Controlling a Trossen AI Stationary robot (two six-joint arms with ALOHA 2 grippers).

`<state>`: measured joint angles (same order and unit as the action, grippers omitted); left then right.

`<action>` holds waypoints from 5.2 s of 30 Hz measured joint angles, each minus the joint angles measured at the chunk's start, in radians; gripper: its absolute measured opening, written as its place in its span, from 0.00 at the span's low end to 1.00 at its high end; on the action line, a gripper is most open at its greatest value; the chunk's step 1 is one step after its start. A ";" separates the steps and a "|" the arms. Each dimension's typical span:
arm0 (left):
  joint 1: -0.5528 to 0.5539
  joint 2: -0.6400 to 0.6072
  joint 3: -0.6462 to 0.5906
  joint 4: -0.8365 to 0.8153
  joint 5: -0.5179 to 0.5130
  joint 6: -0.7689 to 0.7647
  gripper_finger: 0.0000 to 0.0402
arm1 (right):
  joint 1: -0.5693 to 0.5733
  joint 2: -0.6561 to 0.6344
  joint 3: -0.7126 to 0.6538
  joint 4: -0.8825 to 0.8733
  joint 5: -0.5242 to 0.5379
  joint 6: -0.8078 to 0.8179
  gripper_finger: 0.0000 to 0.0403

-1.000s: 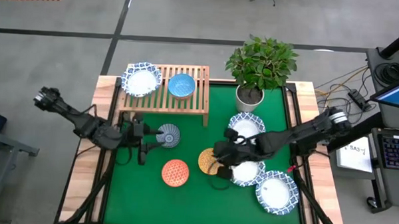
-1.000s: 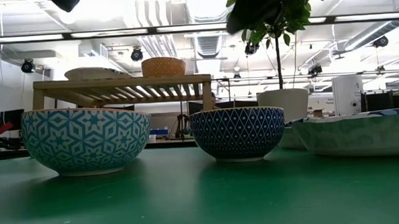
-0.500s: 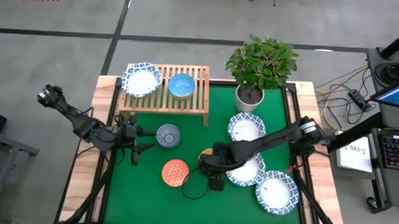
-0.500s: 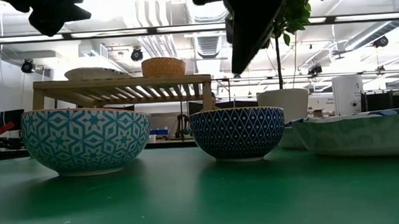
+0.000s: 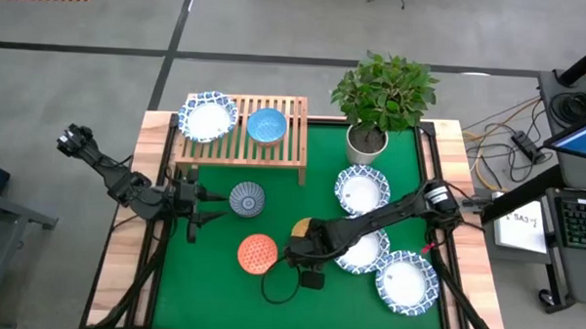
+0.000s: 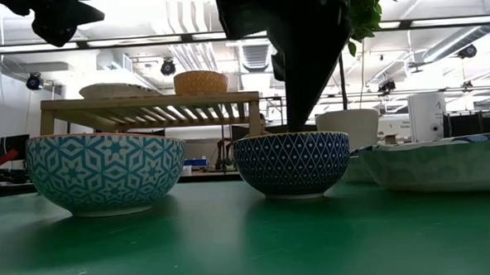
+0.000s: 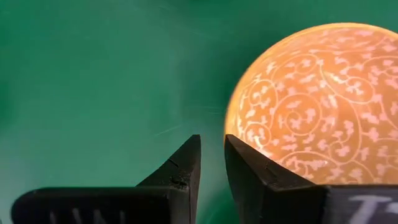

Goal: Place and stack bowls onto a shelf
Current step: Stack the yellow bowl on top of the light blue bowl on the shelf

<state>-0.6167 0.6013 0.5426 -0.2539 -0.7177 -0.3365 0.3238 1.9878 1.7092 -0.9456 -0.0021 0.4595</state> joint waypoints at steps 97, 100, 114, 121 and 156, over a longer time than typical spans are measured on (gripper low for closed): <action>0.001 0.006 0.000 0.104 -0.007 0.145 0.41 | -0.501 0.027 0.489 0.171 0.212 -0.865 0.03; 0.001 0.006 0.000 0.104 -0.007 0.145 0.41 | -0.501 0.027 0.489 0.168 0.211 -0.881 0.04; 0.001 0.006 0.000 0.105 -0.007 0.146 0.41 | -0.512 0.027 0.489 0.176 0.215 -0.853 0.23; 0.001 0.006 0.000 0.104 -0.007 0.146 0.41 | -0.499 0.016 0.502 0.174 0.214 -0.804 0.22; 0.000 0.042 -0.010 0.104 -0.006 0.002 0.41 | -0.407 0.016 0.370 0.645 -0.189 -0.731 0.07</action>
<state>-0.6167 0.6432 0.5329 -0.1498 -0.7242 -0.3348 -0.0832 2.0033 2.0791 -0.3005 -0.1910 -0.2710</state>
